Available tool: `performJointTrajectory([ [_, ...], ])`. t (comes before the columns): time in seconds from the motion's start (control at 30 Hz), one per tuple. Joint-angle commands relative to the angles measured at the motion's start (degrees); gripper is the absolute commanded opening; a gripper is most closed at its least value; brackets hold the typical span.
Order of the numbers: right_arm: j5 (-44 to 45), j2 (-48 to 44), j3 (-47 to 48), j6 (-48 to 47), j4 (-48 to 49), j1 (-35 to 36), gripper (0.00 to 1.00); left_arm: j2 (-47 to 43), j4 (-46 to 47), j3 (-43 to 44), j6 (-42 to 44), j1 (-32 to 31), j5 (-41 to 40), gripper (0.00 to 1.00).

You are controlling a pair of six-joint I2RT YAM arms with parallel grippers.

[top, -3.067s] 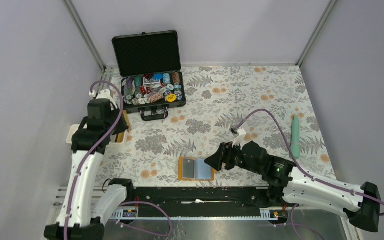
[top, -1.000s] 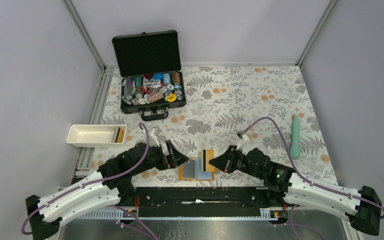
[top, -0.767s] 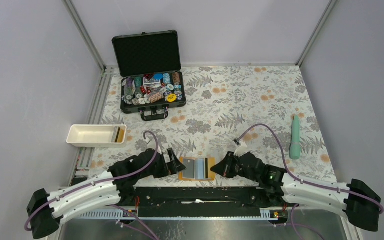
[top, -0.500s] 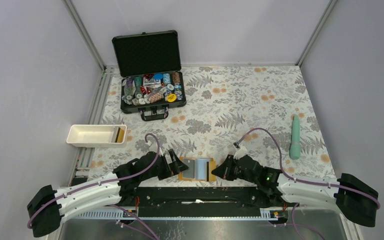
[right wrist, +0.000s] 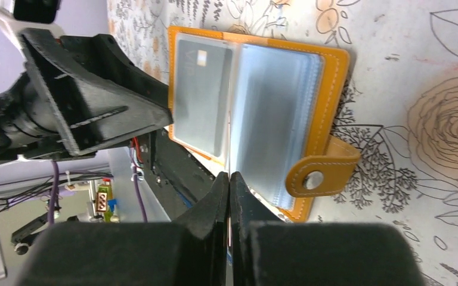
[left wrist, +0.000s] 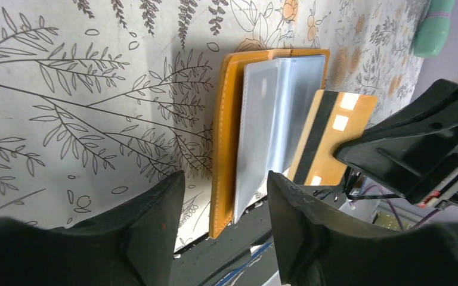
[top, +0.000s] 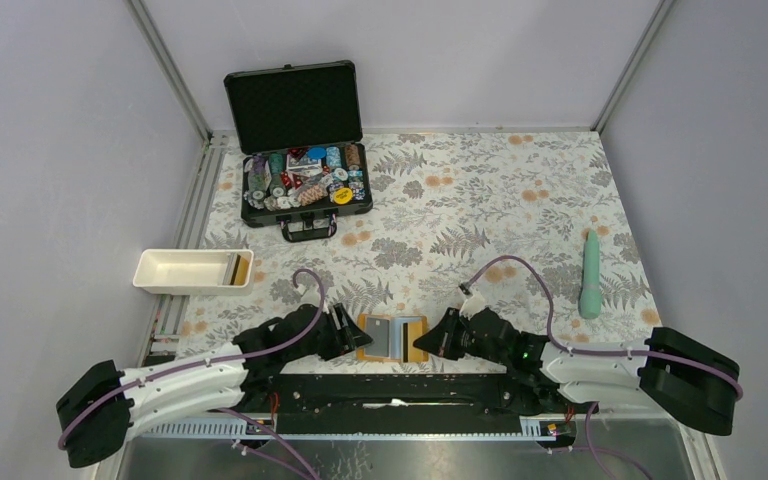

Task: Put the credit cards into the card holder
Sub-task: Insert the credit card into the card holder.

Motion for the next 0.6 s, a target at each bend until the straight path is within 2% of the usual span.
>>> performJointTrajectory([
  [0.0,1.5,-2.31,2.61,1.18,2.18,-0.21,0.0,1.91,-0.3,-0.24,0.88,0.11,-1.4,0.54],
  [0.17,3.25,-5.92,4.42,-0.28,-2.23,-0.21,0.0,3.55,-0.24,0.72,1.6,0.17,-2.01,0.47],
  [0.4,3.41,-0.77,4.38,-0.68,2.76,-0.19,0.0,5.36,0.02,0.93,1.88,0.15,-2.06,0.3],
  [0.57,3.14,2.8,4.93,-1.11,6.05,-0.21,0.0,5.43,-0.35,0.89,1.88,0.26,-2.15,0.26],
])
